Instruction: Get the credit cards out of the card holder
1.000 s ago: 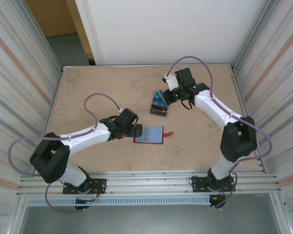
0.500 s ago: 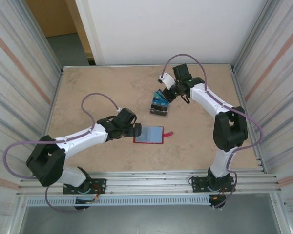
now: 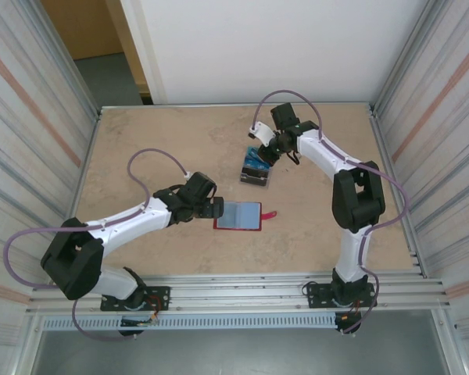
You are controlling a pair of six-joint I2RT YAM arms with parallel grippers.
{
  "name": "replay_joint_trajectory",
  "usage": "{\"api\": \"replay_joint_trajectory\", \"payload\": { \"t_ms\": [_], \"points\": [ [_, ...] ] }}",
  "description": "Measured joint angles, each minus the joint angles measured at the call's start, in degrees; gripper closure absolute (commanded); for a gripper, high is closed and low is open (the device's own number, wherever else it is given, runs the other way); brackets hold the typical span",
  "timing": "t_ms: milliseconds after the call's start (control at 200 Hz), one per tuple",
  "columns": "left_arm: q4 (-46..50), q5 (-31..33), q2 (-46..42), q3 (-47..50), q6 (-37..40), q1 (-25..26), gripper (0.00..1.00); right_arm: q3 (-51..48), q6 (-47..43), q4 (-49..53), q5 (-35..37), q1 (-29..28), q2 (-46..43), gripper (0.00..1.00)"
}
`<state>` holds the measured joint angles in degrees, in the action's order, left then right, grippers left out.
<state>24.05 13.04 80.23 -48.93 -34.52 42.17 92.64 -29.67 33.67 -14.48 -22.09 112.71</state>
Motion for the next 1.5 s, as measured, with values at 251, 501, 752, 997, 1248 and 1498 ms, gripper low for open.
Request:
{"api": "replay_joint_trajectory", "payload": {
  "t_ms": [251, 501, 752, 997, 1248, 1498],
  "points": [
    [0.20, 0.02, -0.46, 0.00, 0.00, -0.83, 0.01, 0.37, -1.33, 1.44, -0.11, -0.02, 1.49, 0.99],
    [0.22, 0.02, -1.18, 0.04, 0.00, -0.87, 0.01, 1.84, -2.56, 2.71, 0.44, -0.50, 3.21, 0.81],
    [0.22, 0.02, -1.22, 0.04, 0.00, -0.98, 0.01, 2.10, -2.32, 3.30, 1.22, -1.09, 4.37, 0.69],
    [0.26, 0.20, -3.28, 0.98, -0.44, -0.98, 0.01, -1.22, 1.84, 1.46, 0.94, -1.11, 0.79, 0.66],
    [0.42, 1.68, -5.49, 3.15, -2.97, -2.10, 0.01, -6.73, 15.15, -1.36, 3.43, -2.32, -8.31, 0.55],
    [0.39, 2.89, -9.64, 6.64, -5.86, -3.96, 0.01, -13.94, 30.14, -1.66, 8.74, -9.62, -11.41, 0.38]
  ]
}}
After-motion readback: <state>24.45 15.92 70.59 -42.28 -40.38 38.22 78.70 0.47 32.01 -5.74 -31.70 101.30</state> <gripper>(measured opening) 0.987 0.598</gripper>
